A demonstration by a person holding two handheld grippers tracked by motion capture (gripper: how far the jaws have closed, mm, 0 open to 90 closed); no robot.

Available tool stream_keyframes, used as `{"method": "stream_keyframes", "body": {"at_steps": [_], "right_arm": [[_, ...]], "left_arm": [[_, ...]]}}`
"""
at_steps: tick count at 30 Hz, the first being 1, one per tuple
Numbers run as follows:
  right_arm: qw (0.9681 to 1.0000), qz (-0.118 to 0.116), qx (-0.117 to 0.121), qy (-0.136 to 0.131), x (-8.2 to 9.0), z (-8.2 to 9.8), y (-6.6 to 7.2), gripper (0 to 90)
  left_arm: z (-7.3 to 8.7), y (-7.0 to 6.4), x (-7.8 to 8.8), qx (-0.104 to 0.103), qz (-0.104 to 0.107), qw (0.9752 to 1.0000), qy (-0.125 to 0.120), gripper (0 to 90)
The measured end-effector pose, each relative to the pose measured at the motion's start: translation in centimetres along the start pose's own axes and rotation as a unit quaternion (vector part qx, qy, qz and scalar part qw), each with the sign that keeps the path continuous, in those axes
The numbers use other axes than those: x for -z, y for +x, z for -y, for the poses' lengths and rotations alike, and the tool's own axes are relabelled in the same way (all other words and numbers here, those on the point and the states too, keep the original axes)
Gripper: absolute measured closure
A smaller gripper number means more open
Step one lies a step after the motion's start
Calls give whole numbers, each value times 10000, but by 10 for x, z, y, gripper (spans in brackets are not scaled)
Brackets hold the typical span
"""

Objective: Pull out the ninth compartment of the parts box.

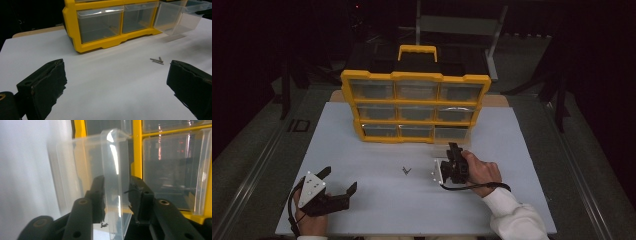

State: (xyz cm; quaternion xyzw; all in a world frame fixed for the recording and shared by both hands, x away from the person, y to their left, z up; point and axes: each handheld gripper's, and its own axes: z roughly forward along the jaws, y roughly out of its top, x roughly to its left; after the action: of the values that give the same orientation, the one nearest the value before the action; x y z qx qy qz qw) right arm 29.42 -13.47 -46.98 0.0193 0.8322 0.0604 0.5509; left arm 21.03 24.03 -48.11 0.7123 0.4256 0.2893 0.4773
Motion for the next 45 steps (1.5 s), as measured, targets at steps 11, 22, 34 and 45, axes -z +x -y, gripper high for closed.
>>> {"method": "stream_keyframes", "body": {"at_steps": [11, 22, 34, 45], "right_arm": [[9946, -294, -926, -360, 9, 0, -14, 518], [9768, -596, -1971, -588, 11, 2, -27, 392], [9474, -1036, -2921, -799, 11, 8, -37, 272], [8855, -1682, -4151, -1236, 9, 24, -47, 222]], "left_arm": [[0, 0, 0, 2, -10, 10000, 7, 28], [0, 0, 0, 15, -12, 10000, 14, 28], [1, 0, 0, 18, 5, 10000, 10, 29], [1, -1, -1, 7, -6, 10000, 33, 29]]}}
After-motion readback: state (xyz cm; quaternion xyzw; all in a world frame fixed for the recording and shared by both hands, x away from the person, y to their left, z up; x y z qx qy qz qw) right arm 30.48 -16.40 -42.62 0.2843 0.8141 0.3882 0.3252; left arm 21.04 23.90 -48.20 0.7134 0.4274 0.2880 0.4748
